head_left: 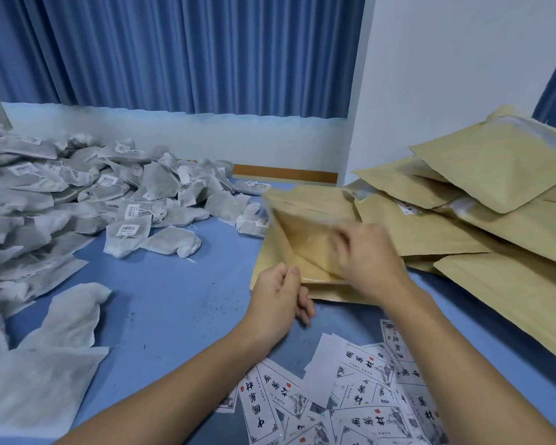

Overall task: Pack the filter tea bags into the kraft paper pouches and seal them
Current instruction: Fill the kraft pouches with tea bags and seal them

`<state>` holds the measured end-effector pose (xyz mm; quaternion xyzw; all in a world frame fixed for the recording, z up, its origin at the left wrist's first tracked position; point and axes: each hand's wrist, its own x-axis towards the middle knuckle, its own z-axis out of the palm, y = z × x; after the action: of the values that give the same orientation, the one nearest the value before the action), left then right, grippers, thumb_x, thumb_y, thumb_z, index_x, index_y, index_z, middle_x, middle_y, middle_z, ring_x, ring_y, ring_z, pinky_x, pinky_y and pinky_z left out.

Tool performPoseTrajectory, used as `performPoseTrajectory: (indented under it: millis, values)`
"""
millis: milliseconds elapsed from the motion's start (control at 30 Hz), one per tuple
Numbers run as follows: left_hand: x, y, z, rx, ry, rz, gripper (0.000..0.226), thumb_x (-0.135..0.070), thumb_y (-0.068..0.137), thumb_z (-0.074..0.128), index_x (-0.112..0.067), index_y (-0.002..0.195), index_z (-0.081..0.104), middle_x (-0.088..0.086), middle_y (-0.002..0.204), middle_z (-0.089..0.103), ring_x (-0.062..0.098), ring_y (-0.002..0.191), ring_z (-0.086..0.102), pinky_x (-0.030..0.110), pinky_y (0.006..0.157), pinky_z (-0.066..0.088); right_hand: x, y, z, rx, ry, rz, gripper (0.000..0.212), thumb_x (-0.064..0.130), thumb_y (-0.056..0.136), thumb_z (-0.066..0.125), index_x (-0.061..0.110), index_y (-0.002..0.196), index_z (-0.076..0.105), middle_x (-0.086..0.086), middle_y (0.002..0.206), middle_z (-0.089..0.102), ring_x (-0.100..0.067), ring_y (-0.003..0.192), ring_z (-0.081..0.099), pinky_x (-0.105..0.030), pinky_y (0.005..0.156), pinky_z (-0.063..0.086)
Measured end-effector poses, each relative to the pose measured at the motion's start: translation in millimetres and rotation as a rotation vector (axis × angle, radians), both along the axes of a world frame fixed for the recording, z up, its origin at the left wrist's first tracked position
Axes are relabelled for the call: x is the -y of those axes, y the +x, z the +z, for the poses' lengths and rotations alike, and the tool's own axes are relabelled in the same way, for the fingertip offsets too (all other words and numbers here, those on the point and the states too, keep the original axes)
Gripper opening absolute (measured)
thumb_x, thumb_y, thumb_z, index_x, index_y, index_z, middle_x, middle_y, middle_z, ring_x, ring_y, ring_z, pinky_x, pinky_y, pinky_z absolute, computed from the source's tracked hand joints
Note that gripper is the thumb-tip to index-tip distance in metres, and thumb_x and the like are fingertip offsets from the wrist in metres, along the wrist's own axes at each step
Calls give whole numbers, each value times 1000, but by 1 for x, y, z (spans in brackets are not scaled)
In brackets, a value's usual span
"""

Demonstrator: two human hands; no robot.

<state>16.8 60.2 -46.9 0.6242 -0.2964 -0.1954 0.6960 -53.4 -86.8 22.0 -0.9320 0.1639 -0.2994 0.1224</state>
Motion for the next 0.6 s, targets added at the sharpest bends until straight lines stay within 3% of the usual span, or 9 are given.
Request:
performPoseTrajectory:
  millis: [100, 167, 233, 267, 300, 367, 433, 500, 600]
  values:
    - [2, -9, -1, 125, 26, -19, 39, -23, 109, 37, -11, 73, 44, 3, 51, 59, 32, 48, 57, 27, 43, 43, 11, -2, 23, 58, 7, -107, 12, 34, 92, 58, 30, 91, 69, 5, 84, 70, -26, 85, 63, -38, 72, 52]
    - [5, -11, 1, 107, 28, -21, 39, -23, 109, 39, -12, 72, 46, 6, 56, 64, 34, 51, 59, 30, 48, 46, 0, 3, 33, -195, -27, -12, 9, 43, 86, 62, 38, 92, 65, 16, 88, 65, -16, 90, 61, -35, 72, 51]
    - [3, -12, 4, 115, 65, 28, 38, -24, 107, 46, -10, 71, 49, 6, 57, 65, 27, 54, 61, 31, 53, 46, -8, 10, 34, -373, -91, 2, 4, 33, 87, 59, 33, 84, 62, 10, 85, 60, -21, 88, 59, -33, 66, 44]
    - [0, -13, 5, 213, 87, 115, 37, -25, 104, 52, -9, 70, 50, 3, 58, 64, 18, 54, 59, 30, 56, 44, -10, 12, 34, -370, -128, -16, 15, 24, 89, 56, 28, 74, 57, 6, 79, 57, -25, 81, 58, -31, 62, 39]
    - [-3, -13, 8, 406, 95, 246, 33, -24, 100, 59, -9, 71, 52, -2, 62, 62, 14, 58, 56, 29, 60, 42, -11, 15, 34, -352, -158, -39, 22, 17, 90, 53, 26, 69, 53, 4, 74, 54, -27, 75, 56, -31, 58, 36]
    - [-13, -10, 23, 1008, -22, 494, 16, -20, 94, 65, -11, 82, 57, 0, 84, 61, 20, 77, 56, 31, 71, 42, -15, 17, 36, -325, -220, -81, 20, 13, 91, 51, 25, 77, 58, 1, 74, 52, -28, 72, 55, -30, 55, 33]
    - [-19, -5, 38, 1511, -167, 485, 6, -15, 92, 61, -8, 92, 63, 9, 99, 62, 30, 88, 58, 38, 78, 45, -24, 19, 39, -358, -253, -65, 19, 14, 87, 49, 26, 86, 62, 0, 79, 54, -30, 78, 58, -31, 58, 34]
    - [-19, -7, 51, 1546, -44, 398, 15, -12, 95, 53, -4, 88, 64, 11, 91, 62, 31, 82, 57, 39, 75, 47, -28, 20, 38, -359, -268, -57, 21, 12, 83, 46, 26, 84, 62, -1, 80, 57, -30, 78, 59, -30, 56, 33]
    - [-22, -13, 58, 1436, 418, 373, 9, -14, 94, 51, -13, 85, 52, 4, 78, 55, 29, 71, 52, 37, 61, 36, -23, 18, 38, -252, -179, -57, 22, 11, 87, 48, 24, 83, 66, -1, 75, 59, -31, 74, 58, -30, 53, 36]
